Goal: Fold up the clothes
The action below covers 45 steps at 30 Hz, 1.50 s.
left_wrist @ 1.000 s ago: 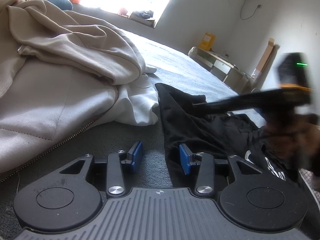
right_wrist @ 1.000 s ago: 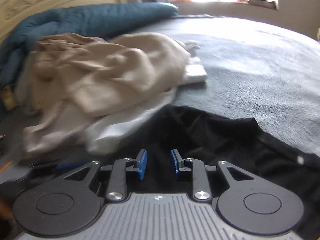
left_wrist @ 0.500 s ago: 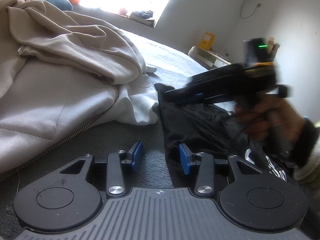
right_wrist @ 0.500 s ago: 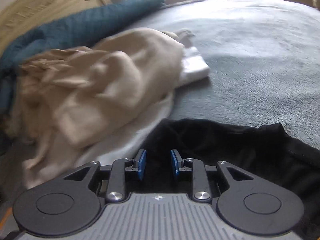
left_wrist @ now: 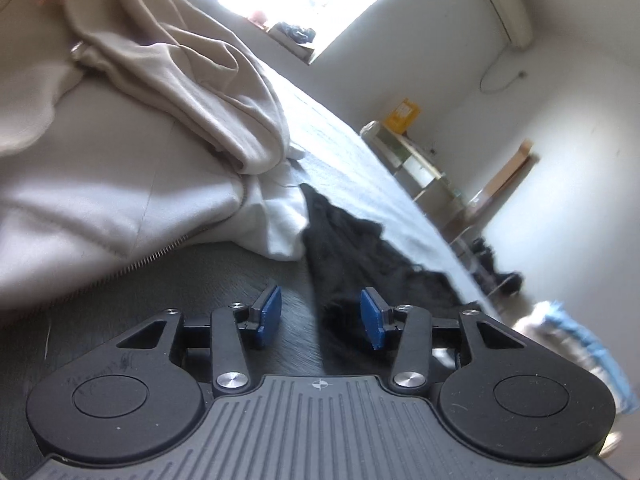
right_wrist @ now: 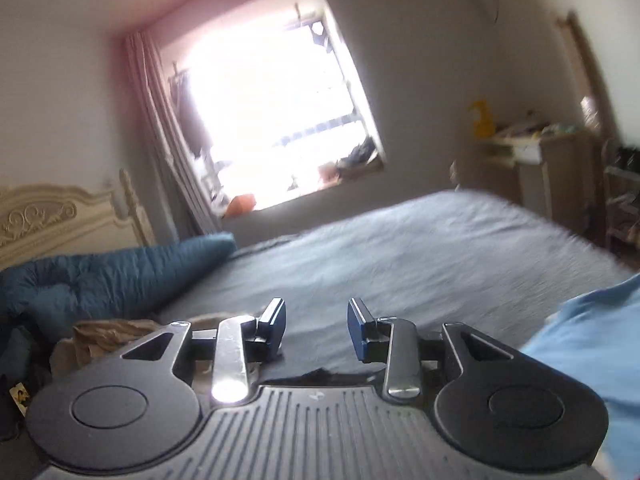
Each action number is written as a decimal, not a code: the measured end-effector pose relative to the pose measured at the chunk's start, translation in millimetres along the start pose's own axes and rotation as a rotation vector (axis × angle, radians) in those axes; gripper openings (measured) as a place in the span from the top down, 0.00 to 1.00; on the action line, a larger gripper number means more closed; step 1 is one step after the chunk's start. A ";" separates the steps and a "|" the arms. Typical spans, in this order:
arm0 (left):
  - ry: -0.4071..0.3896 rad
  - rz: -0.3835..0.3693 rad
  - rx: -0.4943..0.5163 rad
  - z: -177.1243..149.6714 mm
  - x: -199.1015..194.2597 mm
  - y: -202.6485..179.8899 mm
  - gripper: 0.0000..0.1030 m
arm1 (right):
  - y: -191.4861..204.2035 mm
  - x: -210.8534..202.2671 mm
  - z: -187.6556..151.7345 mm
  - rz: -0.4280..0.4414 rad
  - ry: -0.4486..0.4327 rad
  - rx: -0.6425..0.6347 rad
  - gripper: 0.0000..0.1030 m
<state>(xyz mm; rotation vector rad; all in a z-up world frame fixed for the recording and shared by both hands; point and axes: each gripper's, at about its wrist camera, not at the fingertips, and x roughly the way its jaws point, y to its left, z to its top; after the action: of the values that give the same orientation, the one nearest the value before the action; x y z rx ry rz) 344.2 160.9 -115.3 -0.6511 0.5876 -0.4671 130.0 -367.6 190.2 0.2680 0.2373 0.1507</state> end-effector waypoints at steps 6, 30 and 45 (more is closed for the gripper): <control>-0.007 0.061 -0.004 -14.9 -84.5 -37.4 0.53 | -51.5 -182.3 2.0 -0.206 -0.060 -0.032 0.57; 0.116 0.191 0.012 -176.9 -221.7 -56.7 0.52 | -164.8 -90.9 -289.9 0.061 0.651 0.521 0.55; 0.173 0.188 0.112 -180.0 -208.1 -63.6 0.52 | -166.3 -89.8 -293.4 0.127 0.656 0.538 0.60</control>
<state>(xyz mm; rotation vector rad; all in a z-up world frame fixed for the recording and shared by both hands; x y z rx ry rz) 61.8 158.6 -114.6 -0.4461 0.7734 -0.3794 -10.8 -470.7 -112.1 0.7693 0.9182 0.2990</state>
